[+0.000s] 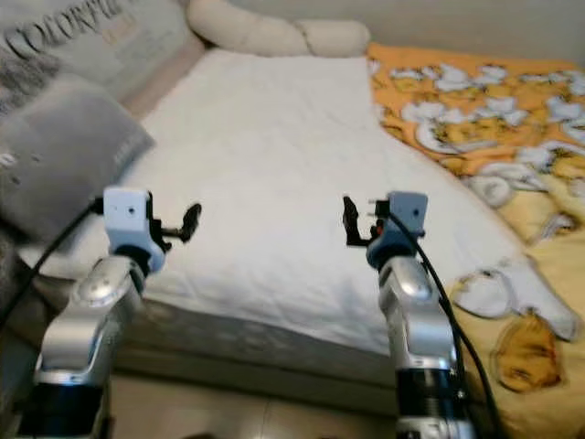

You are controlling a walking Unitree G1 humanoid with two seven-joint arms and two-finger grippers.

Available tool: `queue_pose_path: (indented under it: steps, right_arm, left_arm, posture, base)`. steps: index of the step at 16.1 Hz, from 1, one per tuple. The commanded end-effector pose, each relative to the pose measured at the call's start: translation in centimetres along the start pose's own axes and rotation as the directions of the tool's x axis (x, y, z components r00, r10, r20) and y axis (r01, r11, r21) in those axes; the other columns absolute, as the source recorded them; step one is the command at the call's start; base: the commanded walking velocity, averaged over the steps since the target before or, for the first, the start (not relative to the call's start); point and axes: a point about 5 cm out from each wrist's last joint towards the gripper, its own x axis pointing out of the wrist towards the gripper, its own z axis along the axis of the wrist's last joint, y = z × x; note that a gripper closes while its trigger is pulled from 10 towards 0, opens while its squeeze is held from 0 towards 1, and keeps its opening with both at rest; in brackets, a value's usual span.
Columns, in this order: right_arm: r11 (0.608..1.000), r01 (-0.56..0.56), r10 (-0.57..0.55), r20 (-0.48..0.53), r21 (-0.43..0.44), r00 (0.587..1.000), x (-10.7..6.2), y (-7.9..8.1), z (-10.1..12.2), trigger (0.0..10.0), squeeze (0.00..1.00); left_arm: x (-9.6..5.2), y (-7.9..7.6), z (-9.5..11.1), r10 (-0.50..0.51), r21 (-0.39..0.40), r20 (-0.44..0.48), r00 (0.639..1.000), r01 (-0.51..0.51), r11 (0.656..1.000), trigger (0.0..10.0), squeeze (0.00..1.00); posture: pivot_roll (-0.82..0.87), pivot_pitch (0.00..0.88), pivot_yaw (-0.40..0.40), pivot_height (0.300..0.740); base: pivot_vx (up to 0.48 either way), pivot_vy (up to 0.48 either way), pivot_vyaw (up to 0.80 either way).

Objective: Clean up the room

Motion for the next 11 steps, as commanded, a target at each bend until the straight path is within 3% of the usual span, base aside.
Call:
queue_pose_path:
  steps: [1, 11]
  right_arm:
    - [1.000, -0.017, 0.017, 0.007, 0.006, 1.000, 0.06, 0.48, 0.24, 10.0, 1.00]
    - [1.000, -0.017, 0.016, 0.007, 0.006, 1.000, 0.11, 0.41, 0.27, 10.0, 1.00]
  left_arm:
    - [-0.01, 0.54, 0.25, 0.019, 0.009, 0.003, 1.000, -0.019, 1.000, 10.0, 1.00]
    - [0.03, 0.59, 0.32, 0.022, 0.017, 0.011, 1.000, -0.022, 1.000, 10.0, 1.00]
  posture:
    - [0.00, 0.000, 0.033, 0.740]
    - [0.00, 0.000, 0.032, 0.740]
  base:
    - [0.000, -0.364, 0.00]
    - [0.000, -0.364, 0.00]
